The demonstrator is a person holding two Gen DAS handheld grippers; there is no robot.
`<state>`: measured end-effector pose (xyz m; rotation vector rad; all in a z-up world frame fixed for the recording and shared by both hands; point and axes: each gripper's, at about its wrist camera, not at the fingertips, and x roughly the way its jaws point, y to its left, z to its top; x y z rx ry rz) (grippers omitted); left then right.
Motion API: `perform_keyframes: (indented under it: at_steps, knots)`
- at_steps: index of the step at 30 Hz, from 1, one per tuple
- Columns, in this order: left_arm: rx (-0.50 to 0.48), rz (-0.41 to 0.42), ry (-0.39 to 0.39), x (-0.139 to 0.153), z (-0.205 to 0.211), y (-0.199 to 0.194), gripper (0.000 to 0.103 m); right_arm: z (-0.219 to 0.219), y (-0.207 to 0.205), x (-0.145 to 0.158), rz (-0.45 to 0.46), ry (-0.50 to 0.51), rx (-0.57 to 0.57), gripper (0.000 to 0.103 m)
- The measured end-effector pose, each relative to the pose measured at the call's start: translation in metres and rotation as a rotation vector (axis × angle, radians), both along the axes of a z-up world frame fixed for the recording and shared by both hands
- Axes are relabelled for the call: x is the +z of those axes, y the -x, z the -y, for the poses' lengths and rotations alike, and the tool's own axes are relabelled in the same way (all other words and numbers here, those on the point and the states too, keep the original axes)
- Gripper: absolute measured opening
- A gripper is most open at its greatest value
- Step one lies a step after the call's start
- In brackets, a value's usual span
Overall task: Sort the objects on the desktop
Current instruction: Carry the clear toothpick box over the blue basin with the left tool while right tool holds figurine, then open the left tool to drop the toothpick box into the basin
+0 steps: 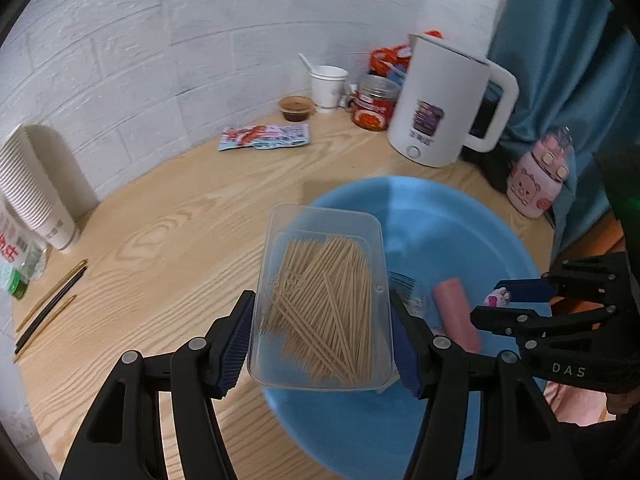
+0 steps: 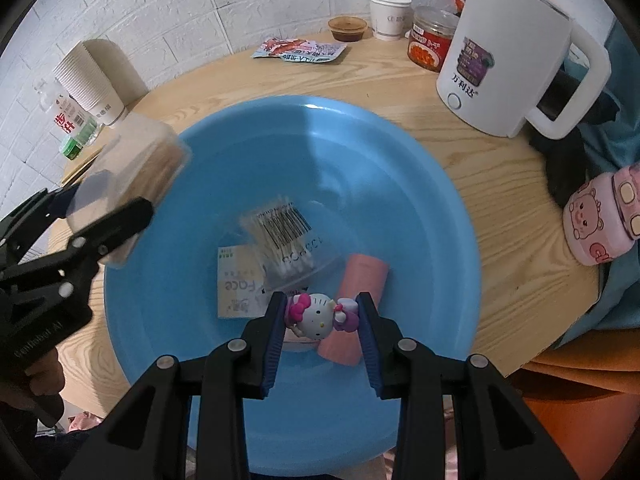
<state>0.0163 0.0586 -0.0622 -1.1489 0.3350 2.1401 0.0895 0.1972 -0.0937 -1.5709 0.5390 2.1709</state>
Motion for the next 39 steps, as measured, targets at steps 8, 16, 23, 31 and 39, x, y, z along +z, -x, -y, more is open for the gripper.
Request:
perform_keyframes:
  at_steps: [8, 16, 23, 31, 39]
  knots:
    - [-0.069, 0.021, 0.029, -0.017, -0.017, -0.001, 0.06, -0.001, -0.011, -0.005, 0.001, 0.016, -0.025, 0.036]
    - [-0.105, 0.068, 0.075, -0.042, -0.028, 0.002, 0.06, -0.004, -0.021, -0.012, 0.009, 0.037, -0.059, 0.036]
    - [-0.149, 0.063, 0.101, -0.048, -0.04, -0.002, 0.068, -0.001, -0.021, -0.016, 0.012, 0.044, -0.066, 0.036]
    - [-0.171, 0.084, 0.047, -0.043, -0.033, -0.002, 0.084, -0.002, -0.015, -0.016, 0.014, 0.037, -0.063, 0.036]
    - [-0.166, 0.081, 0.029, -0.04, -0.027, 0.0, 0.086, -0.003, -0.009, -0.017, 0.02, 0.027, -0.042, 0.035]
